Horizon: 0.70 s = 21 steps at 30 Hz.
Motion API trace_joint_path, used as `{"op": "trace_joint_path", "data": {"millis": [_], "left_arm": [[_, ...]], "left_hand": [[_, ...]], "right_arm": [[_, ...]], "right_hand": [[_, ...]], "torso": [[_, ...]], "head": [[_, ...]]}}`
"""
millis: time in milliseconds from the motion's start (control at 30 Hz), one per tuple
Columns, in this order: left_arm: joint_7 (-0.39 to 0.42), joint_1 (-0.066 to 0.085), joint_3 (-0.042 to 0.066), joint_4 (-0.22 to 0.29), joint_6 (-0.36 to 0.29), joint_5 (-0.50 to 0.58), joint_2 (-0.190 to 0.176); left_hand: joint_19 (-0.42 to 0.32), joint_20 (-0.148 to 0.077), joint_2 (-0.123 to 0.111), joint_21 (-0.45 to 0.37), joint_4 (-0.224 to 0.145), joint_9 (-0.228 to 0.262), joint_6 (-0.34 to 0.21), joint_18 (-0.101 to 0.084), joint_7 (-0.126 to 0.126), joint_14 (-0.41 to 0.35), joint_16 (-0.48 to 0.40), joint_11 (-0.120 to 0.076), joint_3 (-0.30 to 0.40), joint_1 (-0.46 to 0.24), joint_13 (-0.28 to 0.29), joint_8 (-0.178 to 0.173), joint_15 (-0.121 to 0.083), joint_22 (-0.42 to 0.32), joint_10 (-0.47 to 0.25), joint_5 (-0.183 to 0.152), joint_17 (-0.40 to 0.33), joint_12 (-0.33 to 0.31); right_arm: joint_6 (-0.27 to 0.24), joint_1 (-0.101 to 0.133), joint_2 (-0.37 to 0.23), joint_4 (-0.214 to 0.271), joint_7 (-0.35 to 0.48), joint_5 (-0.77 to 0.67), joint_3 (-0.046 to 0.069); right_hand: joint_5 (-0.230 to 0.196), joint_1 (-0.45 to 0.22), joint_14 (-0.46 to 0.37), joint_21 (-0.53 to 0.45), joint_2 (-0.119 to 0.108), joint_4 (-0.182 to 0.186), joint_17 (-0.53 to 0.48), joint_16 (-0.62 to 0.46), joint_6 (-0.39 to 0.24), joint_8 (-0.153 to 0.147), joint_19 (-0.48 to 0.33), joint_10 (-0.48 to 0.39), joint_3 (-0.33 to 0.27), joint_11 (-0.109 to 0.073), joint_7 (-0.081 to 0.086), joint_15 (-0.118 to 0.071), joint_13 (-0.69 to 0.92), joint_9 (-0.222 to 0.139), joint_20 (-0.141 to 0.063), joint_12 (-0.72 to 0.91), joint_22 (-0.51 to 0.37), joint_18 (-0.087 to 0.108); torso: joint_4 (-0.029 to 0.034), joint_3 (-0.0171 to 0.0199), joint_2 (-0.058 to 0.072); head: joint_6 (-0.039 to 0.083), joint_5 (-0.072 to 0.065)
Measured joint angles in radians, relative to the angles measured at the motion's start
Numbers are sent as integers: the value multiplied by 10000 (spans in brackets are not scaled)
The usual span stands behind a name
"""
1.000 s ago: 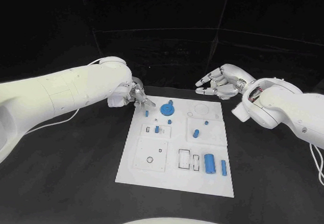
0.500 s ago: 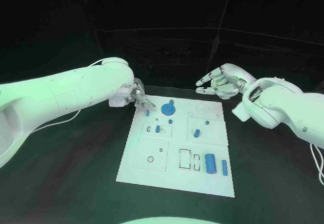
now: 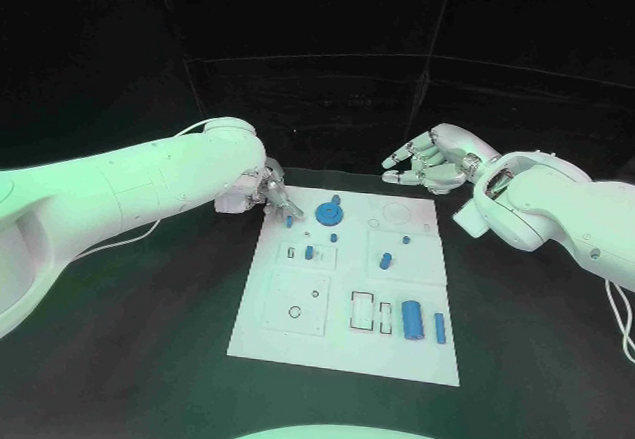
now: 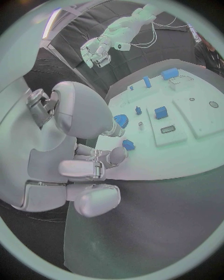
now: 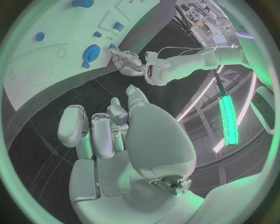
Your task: Assemble the parts on the task board
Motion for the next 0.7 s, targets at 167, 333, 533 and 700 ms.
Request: {"op": "trace_joint_path", "data": {"millis": [167,333,533,700], "left_arm": [[-4,-13,0,26,38,-64,-2],[-7,-18,0,26,49,-107,6],[-5,-20,0,7,54,-135,32],[4,-20,0,9,71,-152,53]], "left_hand": [[0,0,74,0,-27,0,0,0,0,0,0,0,-27,97,-1,0,0,0,0,0,0,0],[0,0,146,0,-54,-1,1,0,0,-36,0,36,-54,168,-1,0,35,0,-36,0,0,0],[0,0,224,0,-97,-1,0,0,0,-36,0,36,-96,352,-1,-38,35,29,-36,0,0,40],[0,0,228,0,-107,-1,-35,0,35,-36,0,36,-86,356,-1,-38,35,29,-36,0,0,40]], "right_arm": [[1,0,1,-4,1,0,0],[2,0,2,-6,1,-1,0],[3,0,13,-16,1,-1,0],[10,0,28,-41,1,-1,0]], "right_hand": [[0,0,0,1,0,0,0,0,0,0,0,0,0,0,0,0,0,0,0,0,0,-1],[0,0,0,1,0,0,0,0,0,0,0,0,0,0,0,0,1,1,0,0,0,0],[0,0,0,1,0,0,0,0,0,0,0,0,0,0,0,0,1,1,0,1,1,-1],[0,0,0,1,0,0,0,0,0,0,0,0,0,0,0,0,1,1,0,1,1,-1]], "torso": [[-4,0,1],[-4,3,1],[-2,12,-3],[0,13,-4]], "head": [[-2,1],[-11,-3],[-17,-16],[-21,-24]]}}
